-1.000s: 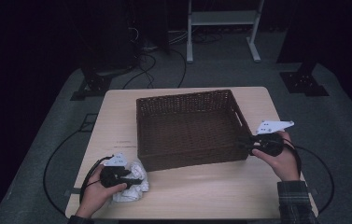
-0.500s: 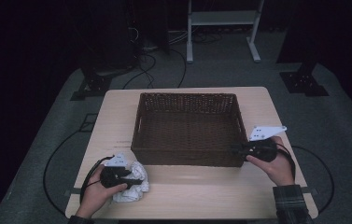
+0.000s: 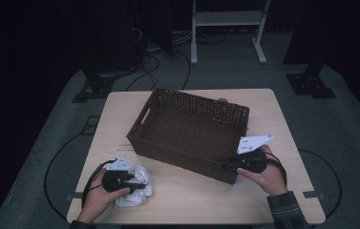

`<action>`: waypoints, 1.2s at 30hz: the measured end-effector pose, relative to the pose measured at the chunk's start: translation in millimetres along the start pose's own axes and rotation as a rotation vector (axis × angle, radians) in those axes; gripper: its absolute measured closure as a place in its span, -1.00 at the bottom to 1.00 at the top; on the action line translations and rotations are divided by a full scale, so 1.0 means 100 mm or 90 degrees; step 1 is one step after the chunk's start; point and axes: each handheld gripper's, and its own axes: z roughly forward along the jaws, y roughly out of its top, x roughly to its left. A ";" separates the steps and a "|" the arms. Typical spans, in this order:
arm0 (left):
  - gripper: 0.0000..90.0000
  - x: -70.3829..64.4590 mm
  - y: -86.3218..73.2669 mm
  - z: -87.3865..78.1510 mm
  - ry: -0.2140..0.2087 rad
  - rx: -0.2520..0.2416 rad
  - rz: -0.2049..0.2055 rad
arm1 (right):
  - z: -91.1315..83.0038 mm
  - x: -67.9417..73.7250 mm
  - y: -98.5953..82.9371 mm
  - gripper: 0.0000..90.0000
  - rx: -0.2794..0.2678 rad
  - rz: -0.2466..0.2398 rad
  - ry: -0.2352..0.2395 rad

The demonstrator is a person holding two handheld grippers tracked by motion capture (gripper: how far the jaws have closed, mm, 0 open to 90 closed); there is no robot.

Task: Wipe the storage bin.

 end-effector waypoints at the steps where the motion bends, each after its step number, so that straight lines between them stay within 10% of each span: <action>1: 0.46 0.00 0.00 0.00 0.000 0.000 0.000 | 0.02 0.02 0.01 0.79 0.000 -0.004 0.006; 36: 0.45 -0.02 0.02 0.00 -0.013 -0.004 0.000 | 0.49 0.55 0.29 0.45 0.016 -0.083 0.113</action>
